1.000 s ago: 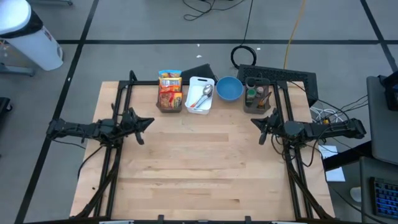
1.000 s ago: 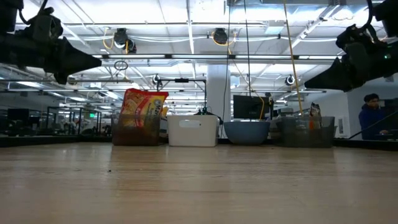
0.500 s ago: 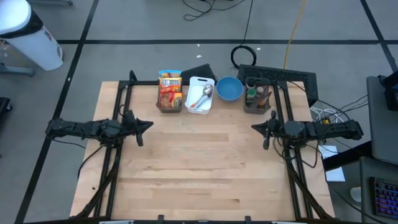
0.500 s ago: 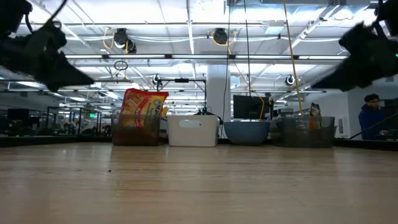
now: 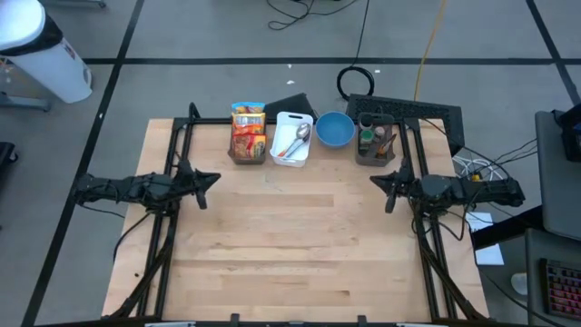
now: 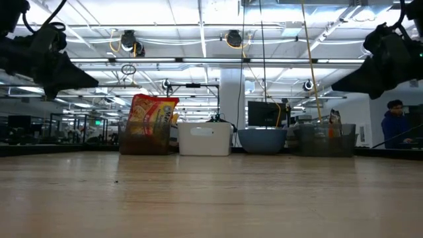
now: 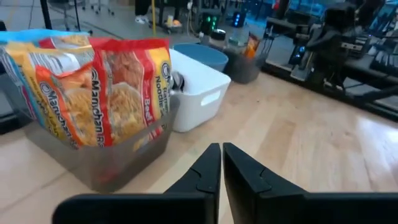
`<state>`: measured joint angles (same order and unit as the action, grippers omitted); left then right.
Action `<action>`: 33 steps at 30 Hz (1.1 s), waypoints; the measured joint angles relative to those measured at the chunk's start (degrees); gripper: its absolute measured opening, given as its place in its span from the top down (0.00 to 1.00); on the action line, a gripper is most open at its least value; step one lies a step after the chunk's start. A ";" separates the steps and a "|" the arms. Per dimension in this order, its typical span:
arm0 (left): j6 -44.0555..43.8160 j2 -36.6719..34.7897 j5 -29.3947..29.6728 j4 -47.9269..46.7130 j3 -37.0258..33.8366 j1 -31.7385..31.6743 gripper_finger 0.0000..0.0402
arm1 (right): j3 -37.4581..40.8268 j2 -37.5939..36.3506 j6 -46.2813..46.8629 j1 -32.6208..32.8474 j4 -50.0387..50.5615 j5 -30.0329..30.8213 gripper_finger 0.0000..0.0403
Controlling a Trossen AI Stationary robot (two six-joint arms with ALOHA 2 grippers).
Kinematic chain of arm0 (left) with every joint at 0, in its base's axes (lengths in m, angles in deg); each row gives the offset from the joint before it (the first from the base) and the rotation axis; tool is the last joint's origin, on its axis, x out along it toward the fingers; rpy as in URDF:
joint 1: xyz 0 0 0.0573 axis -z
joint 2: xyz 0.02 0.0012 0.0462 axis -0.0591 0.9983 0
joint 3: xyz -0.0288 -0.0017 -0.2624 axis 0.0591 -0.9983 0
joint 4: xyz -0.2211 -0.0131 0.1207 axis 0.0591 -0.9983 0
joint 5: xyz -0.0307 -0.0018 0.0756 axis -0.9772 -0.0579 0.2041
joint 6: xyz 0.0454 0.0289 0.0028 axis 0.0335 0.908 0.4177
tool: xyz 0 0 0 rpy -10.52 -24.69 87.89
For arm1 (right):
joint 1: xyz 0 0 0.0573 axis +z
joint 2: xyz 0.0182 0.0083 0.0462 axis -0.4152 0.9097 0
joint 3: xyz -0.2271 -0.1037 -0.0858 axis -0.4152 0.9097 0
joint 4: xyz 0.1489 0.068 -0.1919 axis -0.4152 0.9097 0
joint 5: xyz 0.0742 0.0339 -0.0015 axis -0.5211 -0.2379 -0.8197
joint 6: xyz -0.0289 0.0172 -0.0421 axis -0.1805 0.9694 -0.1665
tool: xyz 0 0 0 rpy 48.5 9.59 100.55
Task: Pick & Place Food Item
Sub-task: Return to home position
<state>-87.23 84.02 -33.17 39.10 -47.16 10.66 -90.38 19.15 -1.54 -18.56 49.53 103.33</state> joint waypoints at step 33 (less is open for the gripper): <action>5.62 0.07 -7.38 -0.15 -0.01 0.00 0.91 | 7.28 2.19 -7.03 0.04 -23.37 -23.07 1.00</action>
<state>-81.61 84.09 -40.55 38.95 -47.17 10.66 -83.10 21.33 -8.56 -18.52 26.16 80.25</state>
